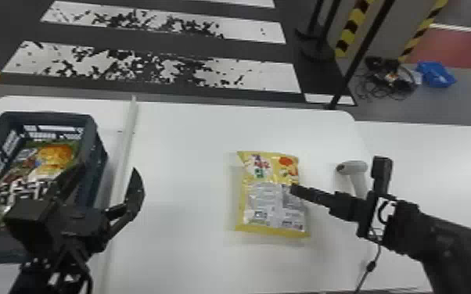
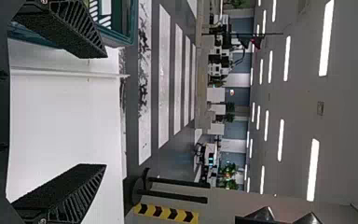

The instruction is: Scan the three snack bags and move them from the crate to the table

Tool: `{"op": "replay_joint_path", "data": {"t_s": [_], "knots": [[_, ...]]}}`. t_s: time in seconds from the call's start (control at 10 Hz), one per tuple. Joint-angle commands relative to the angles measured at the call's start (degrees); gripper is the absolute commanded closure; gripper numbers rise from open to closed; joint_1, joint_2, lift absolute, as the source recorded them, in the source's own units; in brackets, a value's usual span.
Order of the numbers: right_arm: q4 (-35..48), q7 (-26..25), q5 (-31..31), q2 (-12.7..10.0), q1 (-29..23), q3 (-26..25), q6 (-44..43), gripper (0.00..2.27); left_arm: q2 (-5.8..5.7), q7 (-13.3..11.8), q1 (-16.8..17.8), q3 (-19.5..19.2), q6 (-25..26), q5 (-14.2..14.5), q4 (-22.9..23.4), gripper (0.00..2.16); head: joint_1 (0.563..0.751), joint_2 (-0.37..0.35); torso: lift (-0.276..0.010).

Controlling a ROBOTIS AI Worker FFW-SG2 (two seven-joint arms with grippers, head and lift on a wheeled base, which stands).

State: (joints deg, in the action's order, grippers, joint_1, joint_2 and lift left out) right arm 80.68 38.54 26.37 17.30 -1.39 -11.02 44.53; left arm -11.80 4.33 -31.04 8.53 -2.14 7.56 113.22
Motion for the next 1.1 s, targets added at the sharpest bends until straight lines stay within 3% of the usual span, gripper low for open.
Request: {"op": "replay_joint_path", "data": {"t_s": [0.0,0.2,0.3,0.4,0.5,0.8,1.0], "knots": [[-1.1,0.9,0.4,-0.2,1.0,0.9,2.4,0.07,0.02,0.1,-0.1,0.0,0.0,0.0,-0.1,0.03,0.695,-0.117,-0.062],[-2.7,1.3,-2.4,-0.4,1.5,4.7,0.1,0.08,0.02,0.1,0.0,0.1,0.0,0.0,-0.1,0.03,0.695,-0.088,-0.062],[-5.4,1.5,-3.8,-0.4,2.8,5.9,-1.3,0.31,0.02,0.1,0.0,0.1,-0.2,0.0,-0.1,0.03,0.695,-0.08,-0.062],[-6.8,1.5,-5.2,-0.4,3.4,6.4,-2.6,1.59,0.02,0.1,-0.1,0.0,-0.2,0.0,-0.2,0.03,0.695,-0.073,-0.062],[-7.1,1.5,-5.4,-0.4,3.5,6.3,-2.6,2.24,0.02,0.1,-0.2,0.0,-0.2,0.0,-0.2,0.03,0.695,-0.072,-0.062],[-0.2,3.8,-2.3,-0.2,0.8,2.0,3.1,2.24,0.29,0.1,0.1,0.1,-0.4,0.0,-1.0,0.03,0.695,-0.077,-0.062],[6.4,4.8,4.7,-0.1,-1.5,-5.1,9.2,2.24,0.29,0.1,-0.1,0.4,-2.8,-0.4,-1.0,0.03,0.695,-0.084,-0.062]]}}
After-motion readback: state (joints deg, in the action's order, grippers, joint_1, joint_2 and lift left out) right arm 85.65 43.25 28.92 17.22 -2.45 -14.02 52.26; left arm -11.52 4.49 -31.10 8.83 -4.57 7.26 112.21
